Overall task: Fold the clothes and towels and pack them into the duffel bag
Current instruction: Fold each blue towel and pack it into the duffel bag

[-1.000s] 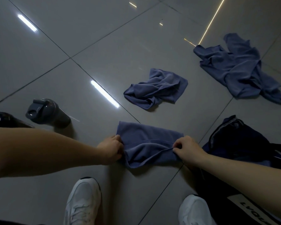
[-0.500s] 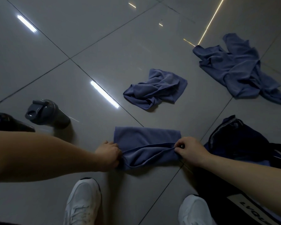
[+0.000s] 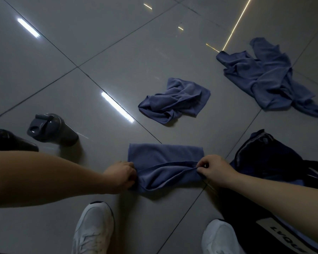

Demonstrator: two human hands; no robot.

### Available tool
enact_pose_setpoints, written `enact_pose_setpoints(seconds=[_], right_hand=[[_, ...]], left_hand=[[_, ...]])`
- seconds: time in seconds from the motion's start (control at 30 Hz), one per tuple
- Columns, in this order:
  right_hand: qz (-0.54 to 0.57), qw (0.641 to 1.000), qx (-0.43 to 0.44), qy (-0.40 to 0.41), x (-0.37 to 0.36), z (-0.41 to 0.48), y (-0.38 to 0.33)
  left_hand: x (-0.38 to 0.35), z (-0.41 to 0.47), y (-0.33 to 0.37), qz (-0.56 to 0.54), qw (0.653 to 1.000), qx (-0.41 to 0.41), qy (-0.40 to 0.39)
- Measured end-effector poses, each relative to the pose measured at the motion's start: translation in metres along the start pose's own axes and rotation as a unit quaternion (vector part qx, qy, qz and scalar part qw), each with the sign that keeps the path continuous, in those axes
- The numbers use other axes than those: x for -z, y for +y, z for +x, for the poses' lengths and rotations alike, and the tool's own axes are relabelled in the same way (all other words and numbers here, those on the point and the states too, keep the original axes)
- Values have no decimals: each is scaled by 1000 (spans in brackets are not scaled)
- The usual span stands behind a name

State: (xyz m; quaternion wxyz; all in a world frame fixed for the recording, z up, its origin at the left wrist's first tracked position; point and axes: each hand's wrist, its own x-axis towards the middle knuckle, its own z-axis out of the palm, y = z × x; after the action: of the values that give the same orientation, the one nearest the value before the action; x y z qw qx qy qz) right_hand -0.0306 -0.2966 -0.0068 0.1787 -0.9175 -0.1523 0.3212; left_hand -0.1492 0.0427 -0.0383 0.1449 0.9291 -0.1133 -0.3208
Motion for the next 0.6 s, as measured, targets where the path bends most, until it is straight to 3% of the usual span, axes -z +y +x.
enact_pose_setpoints(seconds=[0.23, 0.47, 0.6], right_hand=[[-2, 1000, 8, -7, 3, 1, 3], [-22, 995, 102, 4, 35, -18, -8], [-50, 983, 169, 46, 67, -41, -16]], left_hand=[[9, 5, 2, -29, 999, 15, -10], [50, -23, 1, -17, 997, -70, -6], [89, -52, 0, 11, 991, -121, 52]])
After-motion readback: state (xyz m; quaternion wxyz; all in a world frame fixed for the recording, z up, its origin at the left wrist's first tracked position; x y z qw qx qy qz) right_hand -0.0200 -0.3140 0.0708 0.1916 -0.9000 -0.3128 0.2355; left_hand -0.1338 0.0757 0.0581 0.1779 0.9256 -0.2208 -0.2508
